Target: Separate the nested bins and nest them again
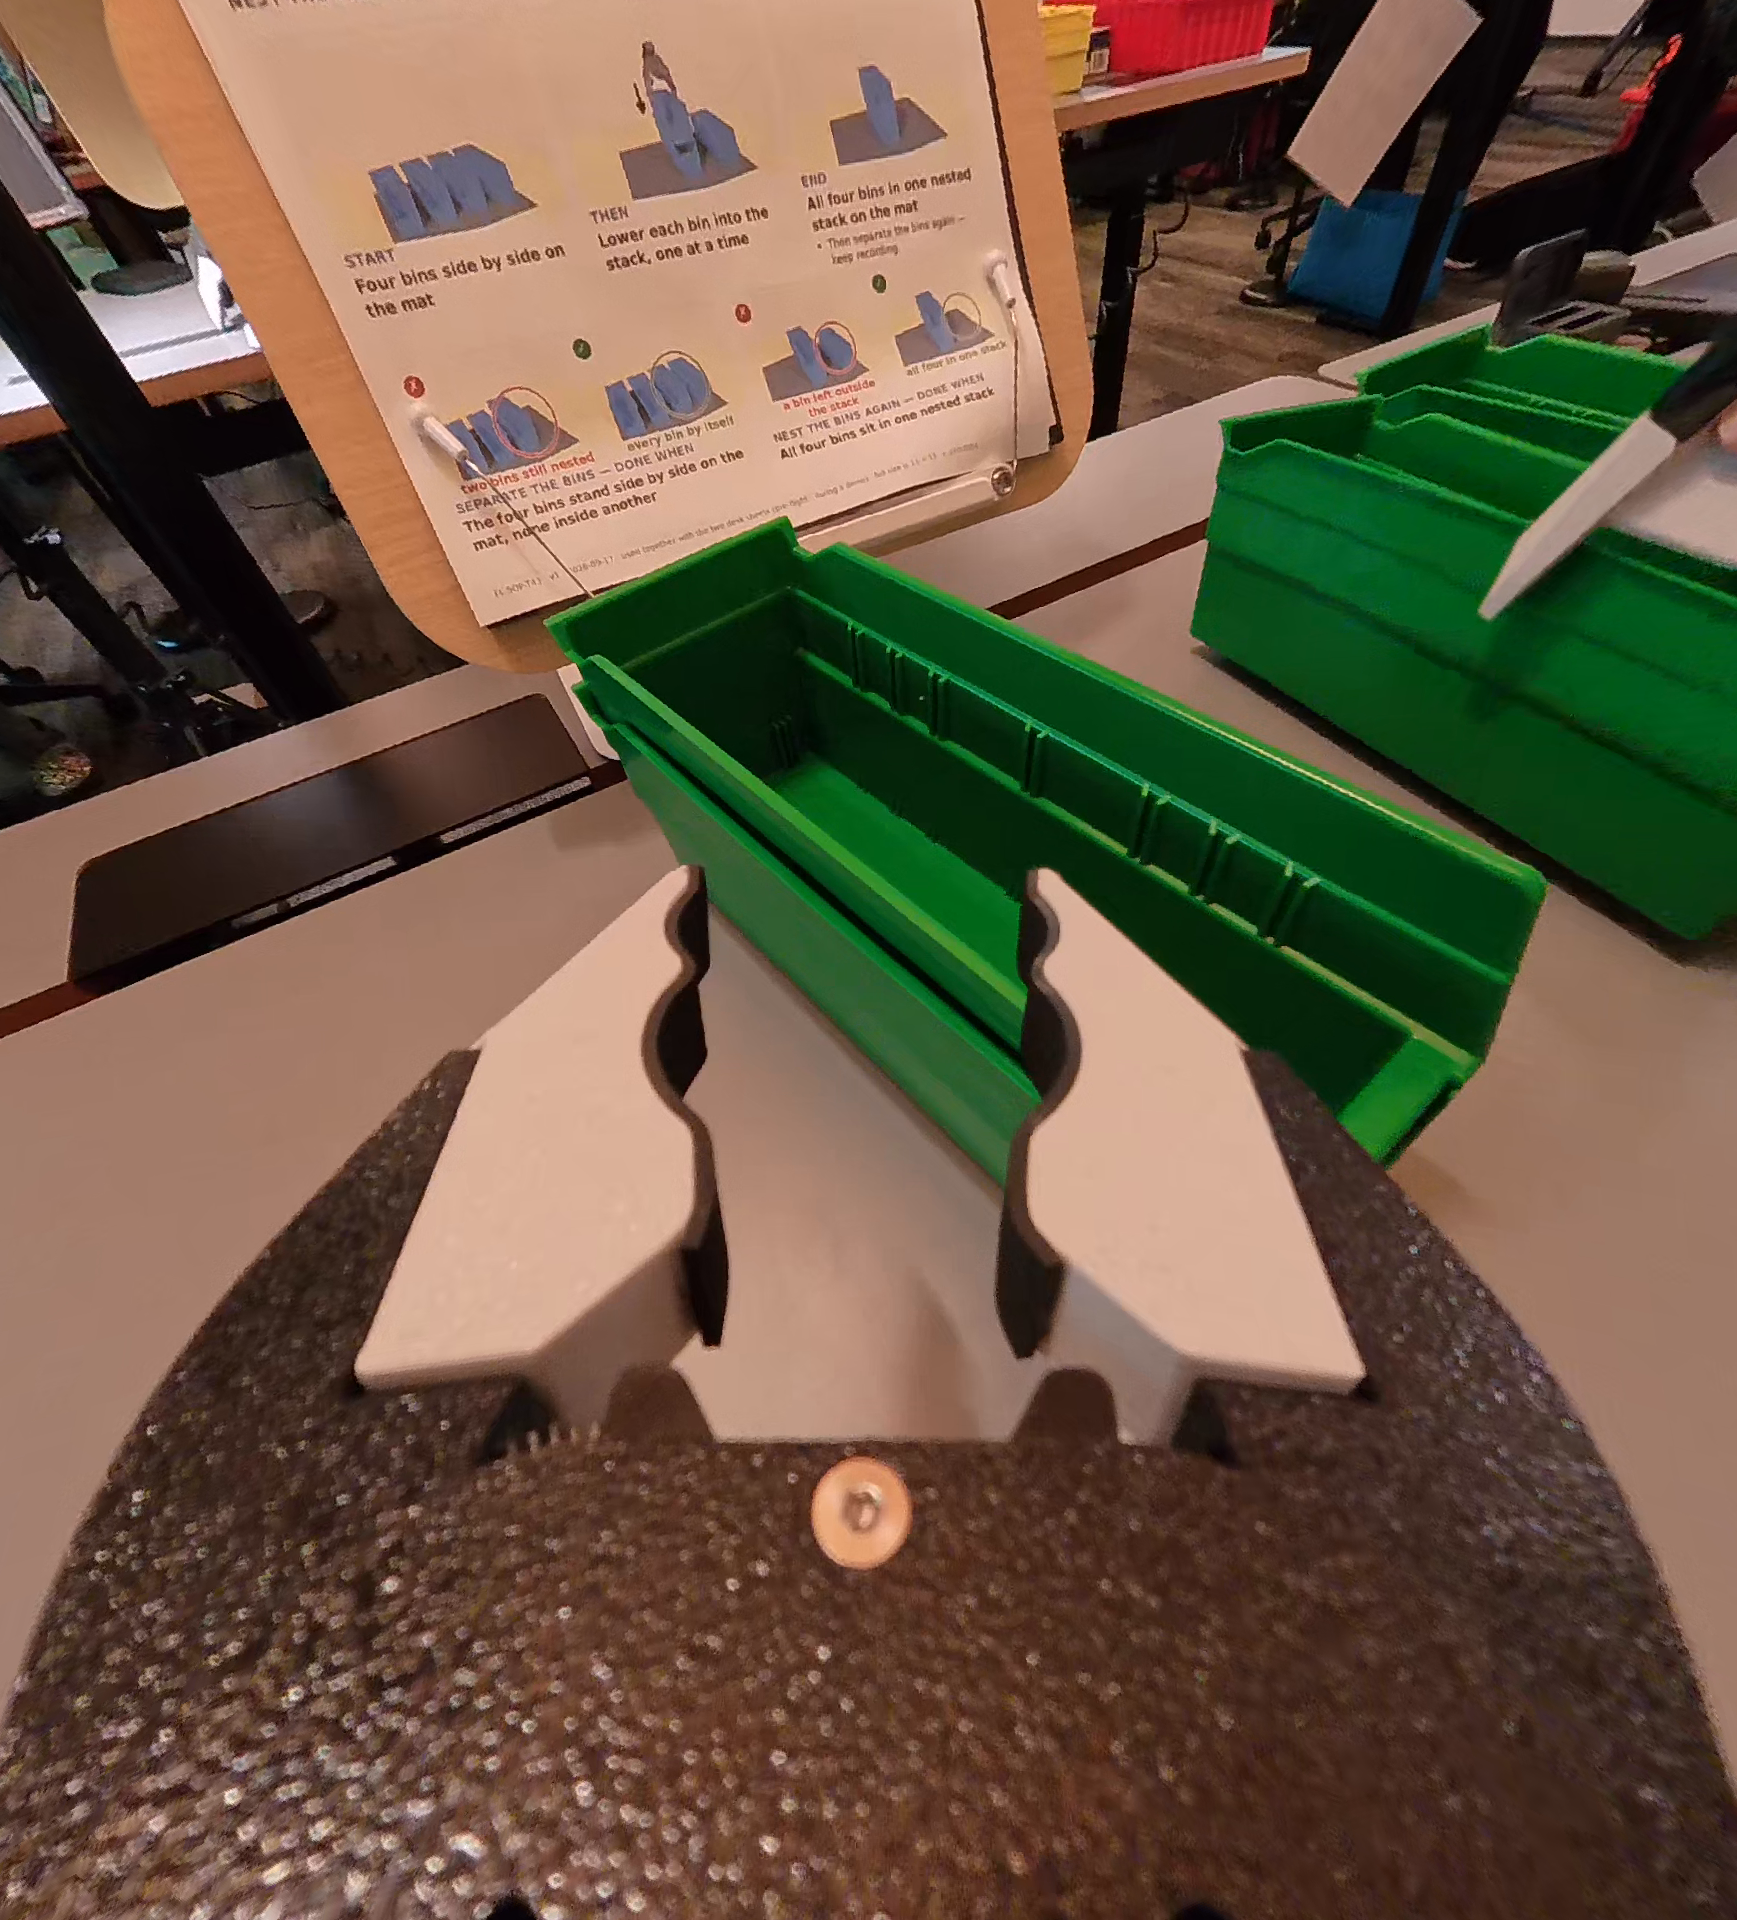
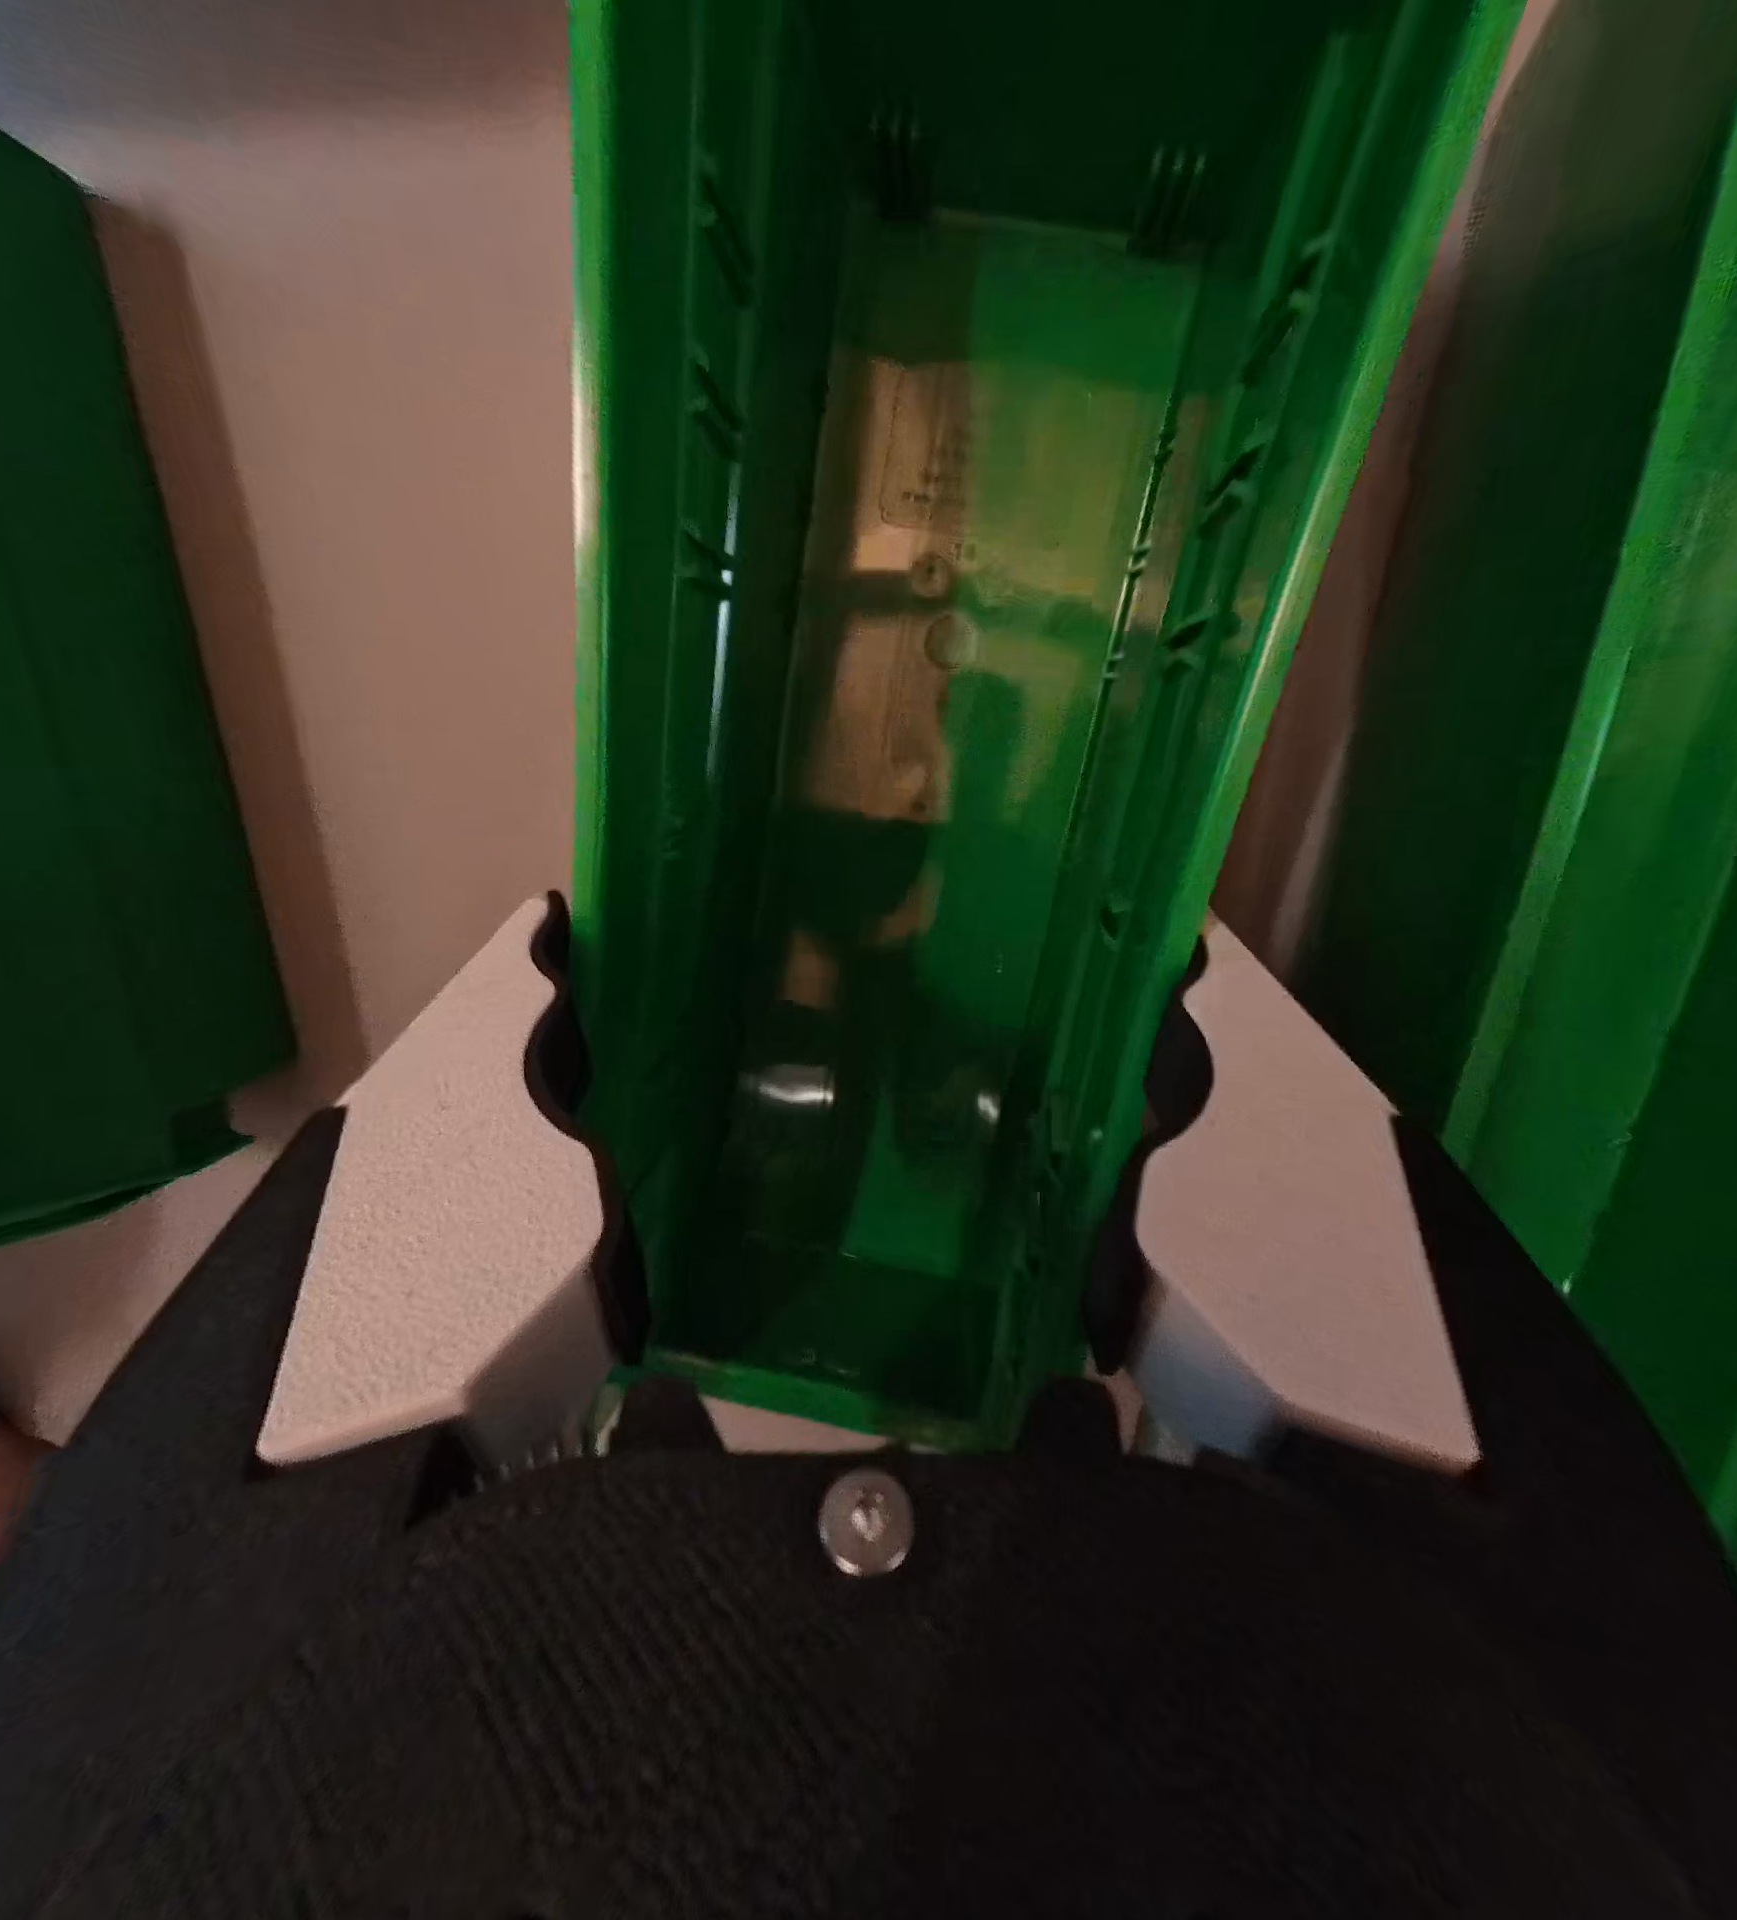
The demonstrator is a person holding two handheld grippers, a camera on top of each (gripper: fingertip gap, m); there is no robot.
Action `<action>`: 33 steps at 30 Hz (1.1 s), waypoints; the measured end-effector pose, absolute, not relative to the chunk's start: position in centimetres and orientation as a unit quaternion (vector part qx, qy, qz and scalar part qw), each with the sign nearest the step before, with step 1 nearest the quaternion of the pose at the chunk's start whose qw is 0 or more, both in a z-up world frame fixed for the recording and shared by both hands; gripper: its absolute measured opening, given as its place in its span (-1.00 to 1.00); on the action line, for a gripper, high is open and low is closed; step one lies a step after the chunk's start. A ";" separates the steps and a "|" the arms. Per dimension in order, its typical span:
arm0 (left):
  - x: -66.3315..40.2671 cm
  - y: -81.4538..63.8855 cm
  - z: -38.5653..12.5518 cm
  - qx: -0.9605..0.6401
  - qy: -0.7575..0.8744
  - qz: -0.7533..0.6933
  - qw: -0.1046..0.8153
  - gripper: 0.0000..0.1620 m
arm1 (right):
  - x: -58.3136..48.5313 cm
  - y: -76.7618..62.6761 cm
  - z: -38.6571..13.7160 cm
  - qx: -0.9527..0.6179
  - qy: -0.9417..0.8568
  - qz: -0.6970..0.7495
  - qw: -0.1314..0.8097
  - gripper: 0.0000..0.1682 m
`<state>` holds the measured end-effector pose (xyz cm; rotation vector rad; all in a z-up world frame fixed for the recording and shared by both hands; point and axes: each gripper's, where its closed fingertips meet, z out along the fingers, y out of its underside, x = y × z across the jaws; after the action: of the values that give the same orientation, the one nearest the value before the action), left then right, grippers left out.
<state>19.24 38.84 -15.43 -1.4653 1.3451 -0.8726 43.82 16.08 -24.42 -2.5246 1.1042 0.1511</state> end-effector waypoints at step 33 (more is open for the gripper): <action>19.5 37.9 -15.4 -0.590 0.554 -0.373 0.454 -0.28 | 47.2 14.7 -10.5 -0.784 0.219 -0.501 0.295 0.72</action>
<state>19.46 37.91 -15.42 -1.4569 1.3679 -0.9196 47.24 14.68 -10.49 -2.0861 0.5826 -1.3320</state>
